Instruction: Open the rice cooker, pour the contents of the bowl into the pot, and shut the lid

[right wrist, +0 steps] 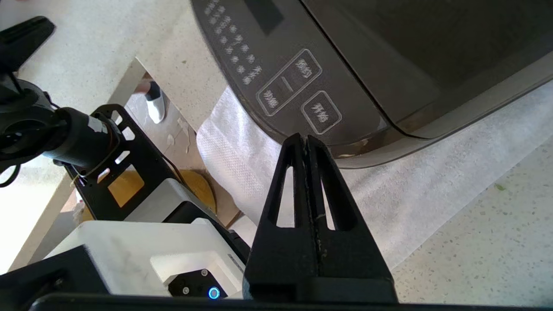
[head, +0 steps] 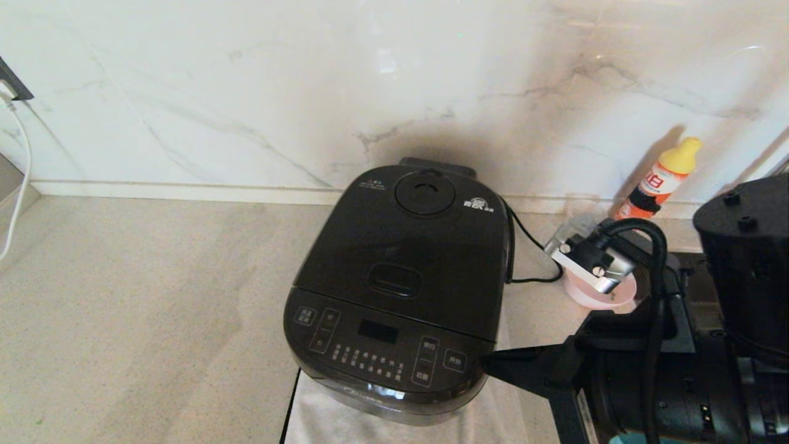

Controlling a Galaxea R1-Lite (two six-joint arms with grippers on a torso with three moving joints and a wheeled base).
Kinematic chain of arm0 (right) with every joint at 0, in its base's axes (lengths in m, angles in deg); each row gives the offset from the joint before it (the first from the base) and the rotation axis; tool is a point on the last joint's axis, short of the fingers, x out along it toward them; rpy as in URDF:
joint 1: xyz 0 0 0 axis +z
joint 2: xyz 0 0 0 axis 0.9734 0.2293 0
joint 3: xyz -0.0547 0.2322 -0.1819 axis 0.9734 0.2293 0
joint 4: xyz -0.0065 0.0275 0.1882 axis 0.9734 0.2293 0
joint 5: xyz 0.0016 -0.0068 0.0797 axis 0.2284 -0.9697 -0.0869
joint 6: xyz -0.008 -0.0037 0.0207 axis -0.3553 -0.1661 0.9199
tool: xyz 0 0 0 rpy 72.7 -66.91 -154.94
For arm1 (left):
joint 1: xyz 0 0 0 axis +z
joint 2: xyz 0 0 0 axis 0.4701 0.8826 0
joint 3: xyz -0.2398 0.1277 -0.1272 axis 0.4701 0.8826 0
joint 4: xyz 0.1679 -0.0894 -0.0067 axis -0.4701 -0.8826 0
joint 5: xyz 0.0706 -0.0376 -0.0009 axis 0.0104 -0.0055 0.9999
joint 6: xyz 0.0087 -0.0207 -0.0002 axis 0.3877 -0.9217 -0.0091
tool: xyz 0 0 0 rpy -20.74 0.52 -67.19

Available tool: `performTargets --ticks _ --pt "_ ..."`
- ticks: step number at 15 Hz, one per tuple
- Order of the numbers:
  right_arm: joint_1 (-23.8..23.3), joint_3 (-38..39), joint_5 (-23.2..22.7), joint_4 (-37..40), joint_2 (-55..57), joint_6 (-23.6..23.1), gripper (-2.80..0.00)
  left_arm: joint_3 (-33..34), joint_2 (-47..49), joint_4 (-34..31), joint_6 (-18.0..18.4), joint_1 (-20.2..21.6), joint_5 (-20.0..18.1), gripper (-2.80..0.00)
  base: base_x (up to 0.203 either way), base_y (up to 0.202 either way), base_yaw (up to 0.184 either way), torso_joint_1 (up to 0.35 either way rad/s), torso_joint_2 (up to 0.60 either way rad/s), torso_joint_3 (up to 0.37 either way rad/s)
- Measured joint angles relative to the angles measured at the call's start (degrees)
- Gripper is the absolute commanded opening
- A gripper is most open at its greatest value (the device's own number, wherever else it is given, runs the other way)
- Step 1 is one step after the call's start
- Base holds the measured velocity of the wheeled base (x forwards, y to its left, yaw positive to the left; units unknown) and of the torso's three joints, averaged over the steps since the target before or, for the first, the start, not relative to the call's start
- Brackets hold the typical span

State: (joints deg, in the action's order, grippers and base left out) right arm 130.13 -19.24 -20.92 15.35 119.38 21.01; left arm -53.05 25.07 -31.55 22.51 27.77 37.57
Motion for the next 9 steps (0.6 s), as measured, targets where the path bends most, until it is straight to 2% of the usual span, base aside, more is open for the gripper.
performTargets --ticks 4,9 --pt "-3.6 -1.1 -3.4 -0.1 1.5 0.1 -2.8 0.0 0.0 0.0 0.0 0.0 0.0 -2.8 0.0 0.0 0.0 0.0 0.0 0.0" --pt "-4.4 -1.8 -3.8 -0.3 3.7 0.1 -2.8 0.0 0.0 0.0 0.0 0.0 0.0 -2.8 0.0 0.0 0.0 0.0 0.0 0.0"
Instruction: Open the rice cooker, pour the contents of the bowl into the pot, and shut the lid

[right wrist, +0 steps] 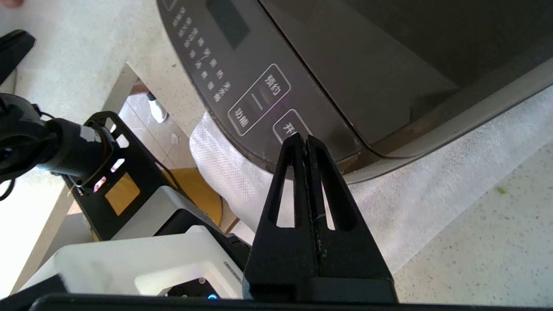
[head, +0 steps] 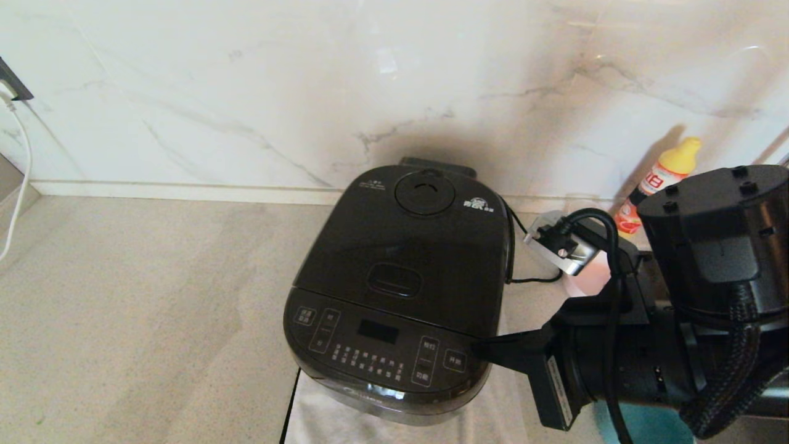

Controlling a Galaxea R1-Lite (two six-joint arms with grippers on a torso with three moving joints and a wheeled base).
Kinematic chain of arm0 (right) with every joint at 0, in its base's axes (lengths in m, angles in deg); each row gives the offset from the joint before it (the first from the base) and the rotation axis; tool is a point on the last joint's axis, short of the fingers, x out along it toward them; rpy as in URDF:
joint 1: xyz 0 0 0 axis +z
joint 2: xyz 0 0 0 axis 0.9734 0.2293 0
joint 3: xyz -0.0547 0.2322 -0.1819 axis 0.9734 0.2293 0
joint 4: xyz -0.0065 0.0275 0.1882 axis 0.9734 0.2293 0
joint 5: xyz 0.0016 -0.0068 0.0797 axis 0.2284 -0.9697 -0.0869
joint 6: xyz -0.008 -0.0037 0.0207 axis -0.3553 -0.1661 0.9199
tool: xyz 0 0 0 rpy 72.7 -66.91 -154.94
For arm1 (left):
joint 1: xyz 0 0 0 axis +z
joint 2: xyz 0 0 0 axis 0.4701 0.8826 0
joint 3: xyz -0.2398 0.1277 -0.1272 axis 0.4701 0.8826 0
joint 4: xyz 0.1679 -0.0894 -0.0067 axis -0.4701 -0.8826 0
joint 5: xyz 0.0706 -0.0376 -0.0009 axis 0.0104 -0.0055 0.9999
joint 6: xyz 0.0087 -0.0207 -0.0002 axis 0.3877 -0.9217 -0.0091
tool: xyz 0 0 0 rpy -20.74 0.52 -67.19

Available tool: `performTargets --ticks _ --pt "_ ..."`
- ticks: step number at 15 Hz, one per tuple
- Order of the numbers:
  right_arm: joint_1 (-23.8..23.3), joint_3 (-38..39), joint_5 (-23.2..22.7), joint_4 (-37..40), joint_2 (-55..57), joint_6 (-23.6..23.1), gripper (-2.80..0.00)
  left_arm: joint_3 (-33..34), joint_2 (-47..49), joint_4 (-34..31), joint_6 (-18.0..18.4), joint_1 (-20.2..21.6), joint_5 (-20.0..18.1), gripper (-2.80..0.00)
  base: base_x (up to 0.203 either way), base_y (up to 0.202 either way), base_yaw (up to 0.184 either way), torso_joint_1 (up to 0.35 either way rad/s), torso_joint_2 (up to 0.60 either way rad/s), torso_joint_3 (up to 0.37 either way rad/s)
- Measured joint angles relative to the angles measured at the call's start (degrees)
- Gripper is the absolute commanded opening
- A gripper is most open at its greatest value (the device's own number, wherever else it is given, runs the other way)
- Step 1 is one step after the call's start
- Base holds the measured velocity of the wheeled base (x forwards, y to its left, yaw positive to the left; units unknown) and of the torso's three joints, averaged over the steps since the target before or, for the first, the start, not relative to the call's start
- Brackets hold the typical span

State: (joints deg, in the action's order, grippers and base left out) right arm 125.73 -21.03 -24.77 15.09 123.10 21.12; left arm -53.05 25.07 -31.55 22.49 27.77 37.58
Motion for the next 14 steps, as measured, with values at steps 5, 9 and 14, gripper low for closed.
performTargets --ticks 5,9,14 --pt "-0.5 0.7 -0.1 -3.0 1.4 0.0 -2.8 0.0 0.0 0.0 0.0 0.0 0.0 -2.8 0.0 0.0 0.0 0.0 0.0 0.0" --pt "-1.0 0.3 -0.9 -3.1 2.3 0.0 -2.8 0.0 0.0 0.0 0.0 0.0 0.0 -2.8 0.0 0.0 0.0 0.0 0.0 0.0" --pt "-0.6 0.1 -1.4 -3.3 3.9 0.0 -2.8 0.0 0.0 0.0 0.0 0.0 0.0 -2.8 0.0 0.0 0.0 0.0 0.0 0.0"
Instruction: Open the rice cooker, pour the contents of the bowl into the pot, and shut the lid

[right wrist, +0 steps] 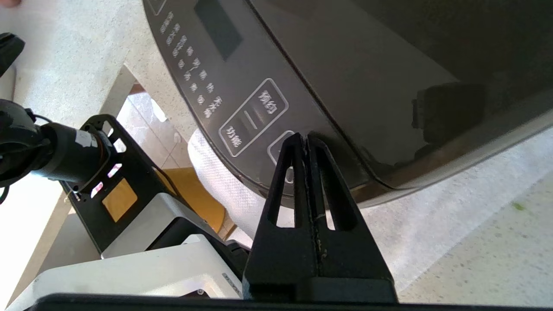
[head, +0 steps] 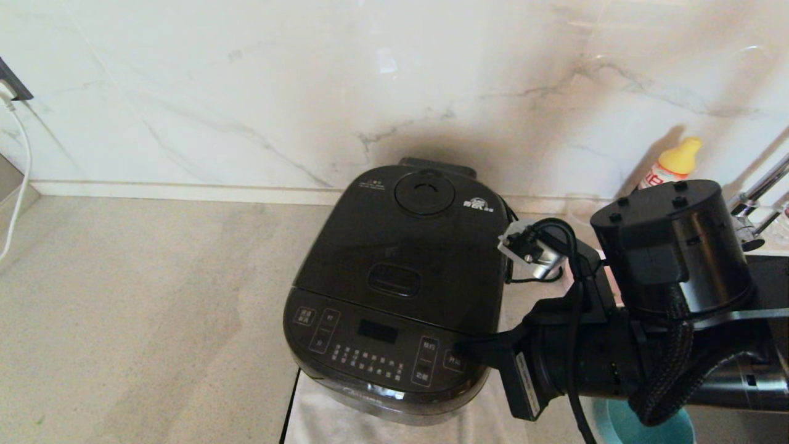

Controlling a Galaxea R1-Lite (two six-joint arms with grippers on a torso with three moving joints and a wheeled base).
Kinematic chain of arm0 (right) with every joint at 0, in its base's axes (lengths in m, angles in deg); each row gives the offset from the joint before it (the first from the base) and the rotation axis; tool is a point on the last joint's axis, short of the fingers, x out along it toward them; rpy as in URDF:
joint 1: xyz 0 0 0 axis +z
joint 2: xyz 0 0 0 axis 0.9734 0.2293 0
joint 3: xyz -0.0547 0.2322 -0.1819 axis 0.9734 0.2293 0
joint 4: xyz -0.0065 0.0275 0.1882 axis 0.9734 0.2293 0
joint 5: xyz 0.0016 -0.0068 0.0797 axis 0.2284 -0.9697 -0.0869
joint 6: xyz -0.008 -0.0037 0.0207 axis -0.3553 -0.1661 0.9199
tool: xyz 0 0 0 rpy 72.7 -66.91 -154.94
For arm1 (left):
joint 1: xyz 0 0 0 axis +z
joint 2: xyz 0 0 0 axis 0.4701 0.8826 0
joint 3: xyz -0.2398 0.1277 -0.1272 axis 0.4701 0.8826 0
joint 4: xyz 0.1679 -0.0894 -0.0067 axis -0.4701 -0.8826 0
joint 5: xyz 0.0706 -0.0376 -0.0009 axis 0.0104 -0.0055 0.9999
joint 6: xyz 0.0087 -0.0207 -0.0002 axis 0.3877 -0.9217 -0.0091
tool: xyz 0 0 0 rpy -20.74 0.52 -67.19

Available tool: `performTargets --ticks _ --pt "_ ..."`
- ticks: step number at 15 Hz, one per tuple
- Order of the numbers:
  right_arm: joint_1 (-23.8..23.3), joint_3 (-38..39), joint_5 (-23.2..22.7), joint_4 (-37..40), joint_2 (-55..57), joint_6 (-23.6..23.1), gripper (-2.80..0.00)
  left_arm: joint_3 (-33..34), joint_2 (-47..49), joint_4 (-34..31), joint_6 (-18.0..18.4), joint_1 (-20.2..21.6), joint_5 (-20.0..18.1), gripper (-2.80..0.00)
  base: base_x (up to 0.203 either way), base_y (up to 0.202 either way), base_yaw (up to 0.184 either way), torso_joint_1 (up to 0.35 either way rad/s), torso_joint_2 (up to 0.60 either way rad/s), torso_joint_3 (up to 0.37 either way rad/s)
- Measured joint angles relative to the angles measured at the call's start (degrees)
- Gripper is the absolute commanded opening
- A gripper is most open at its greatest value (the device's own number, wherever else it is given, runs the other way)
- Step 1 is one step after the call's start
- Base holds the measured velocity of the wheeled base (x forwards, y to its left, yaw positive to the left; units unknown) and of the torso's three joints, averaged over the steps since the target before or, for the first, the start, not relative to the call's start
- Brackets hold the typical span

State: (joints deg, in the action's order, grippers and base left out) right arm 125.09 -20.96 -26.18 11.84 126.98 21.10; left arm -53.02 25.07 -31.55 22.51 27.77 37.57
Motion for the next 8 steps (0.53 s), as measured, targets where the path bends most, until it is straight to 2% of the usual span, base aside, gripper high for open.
performTargets --ticks 8 --pt "0.6 -0.4 -0.2 0.0 1.6 0.3 -2.8 0.0 0.0 0.0 0.0 0.0 0.0 -2.8 0.0 0.0 0.0 0.0 0.0 0.0"
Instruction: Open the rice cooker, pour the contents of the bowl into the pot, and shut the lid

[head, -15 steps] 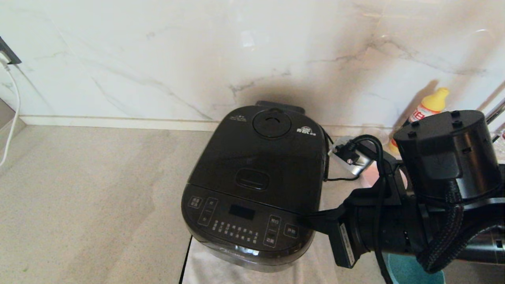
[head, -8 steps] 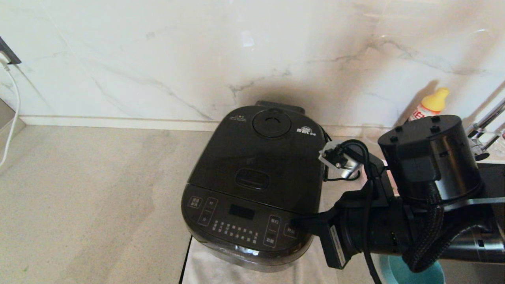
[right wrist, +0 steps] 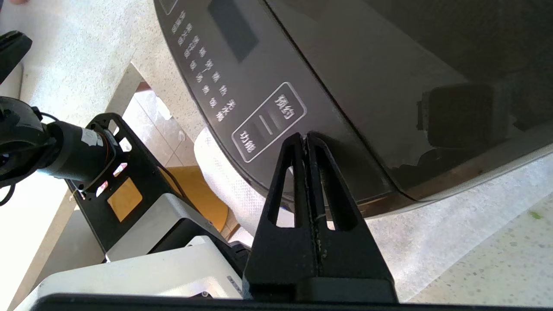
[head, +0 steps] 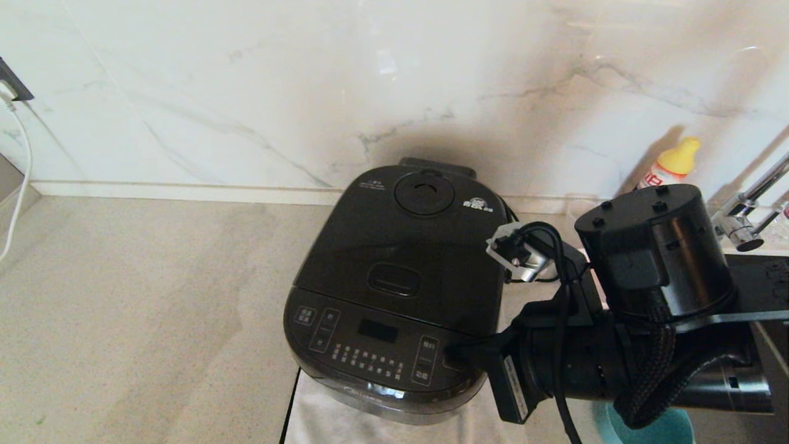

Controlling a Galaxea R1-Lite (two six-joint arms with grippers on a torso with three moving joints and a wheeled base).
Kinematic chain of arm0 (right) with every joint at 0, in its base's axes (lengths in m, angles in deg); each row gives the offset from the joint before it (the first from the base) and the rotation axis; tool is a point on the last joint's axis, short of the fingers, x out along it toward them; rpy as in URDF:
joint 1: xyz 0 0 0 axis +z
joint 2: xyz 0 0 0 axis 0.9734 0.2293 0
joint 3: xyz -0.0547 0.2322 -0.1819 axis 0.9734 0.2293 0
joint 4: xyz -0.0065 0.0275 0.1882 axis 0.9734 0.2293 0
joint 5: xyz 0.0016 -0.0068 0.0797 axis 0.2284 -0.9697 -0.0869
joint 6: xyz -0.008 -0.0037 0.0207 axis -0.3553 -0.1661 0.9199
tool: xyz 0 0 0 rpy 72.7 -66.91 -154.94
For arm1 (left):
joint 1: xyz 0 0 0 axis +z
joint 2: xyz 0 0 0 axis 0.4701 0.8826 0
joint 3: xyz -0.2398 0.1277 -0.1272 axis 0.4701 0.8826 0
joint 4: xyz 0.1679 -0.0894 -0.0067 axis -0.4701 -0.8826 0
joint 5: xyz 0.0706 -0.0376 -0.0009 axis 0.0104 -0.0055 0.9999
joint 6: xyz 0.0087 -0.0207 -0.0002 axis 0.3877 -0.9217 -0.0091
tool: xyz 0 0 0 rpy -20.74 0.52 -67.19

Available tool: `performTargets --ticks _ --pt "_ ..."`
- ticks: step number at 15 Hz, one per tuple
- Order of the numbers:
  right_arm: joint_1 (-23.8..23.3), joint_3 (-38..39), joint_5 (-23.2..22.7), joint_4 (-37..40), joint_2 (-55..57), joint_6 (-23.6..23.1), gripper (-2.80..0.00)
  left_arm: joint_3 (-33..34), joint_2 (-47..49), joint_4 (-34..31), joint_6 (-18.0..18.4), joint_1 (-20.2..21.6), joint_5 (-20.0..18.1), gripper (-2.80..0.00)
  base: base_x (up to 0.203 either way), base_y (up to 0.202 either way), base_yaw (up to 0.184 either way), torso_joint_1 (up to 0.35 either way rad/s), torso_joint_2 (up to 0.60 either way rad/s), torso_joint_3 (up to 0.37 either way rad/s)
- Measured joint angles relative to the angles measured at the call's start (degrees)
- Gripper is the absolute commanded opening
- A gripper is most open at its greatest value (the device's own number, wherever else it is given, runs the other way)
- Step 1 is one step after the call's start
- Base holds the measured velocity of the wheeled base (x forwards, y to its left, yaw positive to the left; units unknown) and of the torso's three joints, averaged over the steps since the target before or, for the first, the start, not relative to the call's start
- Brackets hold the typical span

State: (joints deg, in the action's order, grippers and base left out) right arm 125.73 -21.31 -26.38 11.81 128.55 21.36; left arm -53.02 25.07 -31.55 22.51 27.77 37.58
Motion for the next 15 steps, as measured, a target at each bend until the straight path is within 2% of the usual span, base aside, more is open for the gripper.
performTargets --ticks 15 --pt "1.4 1.0 0.0 -0.4 0.5 1.2 -2.8 0.0 0.0 0.0 0.0 0.0 0.0 -2.8 0.0 0.0 0.0 0.0 0.0 0.0"
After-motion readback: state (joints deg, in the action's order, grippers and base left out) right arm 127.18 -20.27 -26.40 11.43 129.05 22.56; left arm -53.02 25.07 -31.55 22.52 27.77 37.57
